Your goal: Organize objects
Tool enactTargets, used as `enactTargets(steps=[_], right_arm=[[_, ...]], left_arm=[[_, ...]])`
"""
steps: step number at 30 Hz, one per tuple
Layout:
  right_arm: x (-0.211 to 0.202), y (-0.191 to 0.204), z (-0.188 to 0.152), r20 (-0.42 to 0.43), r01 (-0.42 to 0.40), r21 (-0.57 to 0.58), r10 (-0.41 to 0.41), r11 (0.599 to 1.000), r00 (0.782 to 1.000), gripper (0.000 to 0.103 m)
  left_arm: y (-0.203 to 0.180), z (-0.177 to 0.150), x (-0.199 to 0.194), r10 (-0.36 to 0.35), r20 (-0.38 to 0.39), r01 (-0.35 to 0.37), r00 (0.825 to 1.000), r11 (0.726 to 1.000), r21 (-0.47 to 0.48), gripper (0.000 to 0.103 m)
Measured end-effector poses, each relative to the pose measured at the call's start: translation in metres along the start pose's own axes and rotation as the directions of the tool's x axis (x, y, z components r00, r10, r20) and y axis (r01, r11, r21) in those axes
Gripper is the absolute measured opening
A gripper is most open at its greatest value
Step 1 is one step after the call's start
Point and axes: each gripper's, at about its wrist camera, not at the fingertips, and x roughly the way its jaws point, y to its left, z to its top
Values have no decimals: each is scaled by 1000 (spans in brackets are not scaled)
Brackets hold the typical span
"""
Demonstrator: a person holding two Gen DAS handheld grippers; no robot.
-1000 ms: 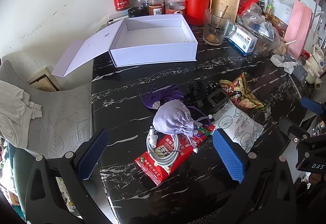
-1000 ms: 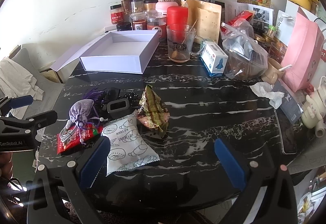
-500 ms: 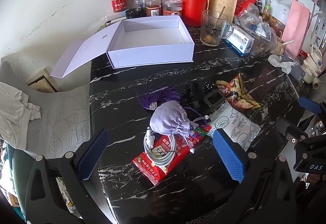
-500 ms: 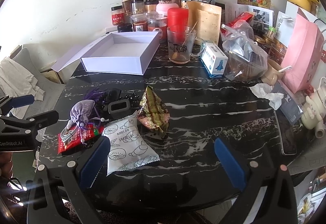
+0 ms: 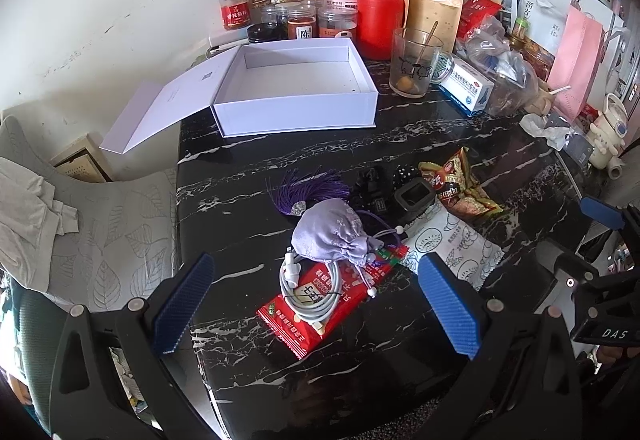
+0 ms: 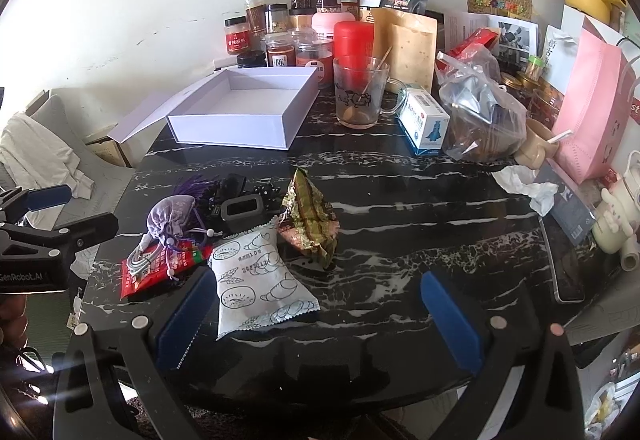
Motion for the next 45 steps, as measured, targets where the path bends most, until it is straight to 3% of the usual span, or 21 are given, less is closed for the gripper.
enactTargets(steps=[19, 30, 39, 45], right_arm=[[20, 20, -16, -50, -137, -52, 135, 989, 990, 102], [51, 24, -14, -110, -151, -63, 144, 987, 983, 102], [76, 28, -10, -161, -163, -82, 148, 983, 976, 102], [85, 32, -9, -165, -169, -111, 150, 979, 975, 102]], left_arm=[[11, -20, 16, -62, -3, 62, 998, 997, -41, 102], [11, -11, 48, -65, -30, 64, 997, 998, -24, 102], [-5, 4, 67, -68, -12, 69, 998, 996, 57, 102], [-5, 7, 85, -79, -41, 81, 996, 995, 49, 102]])
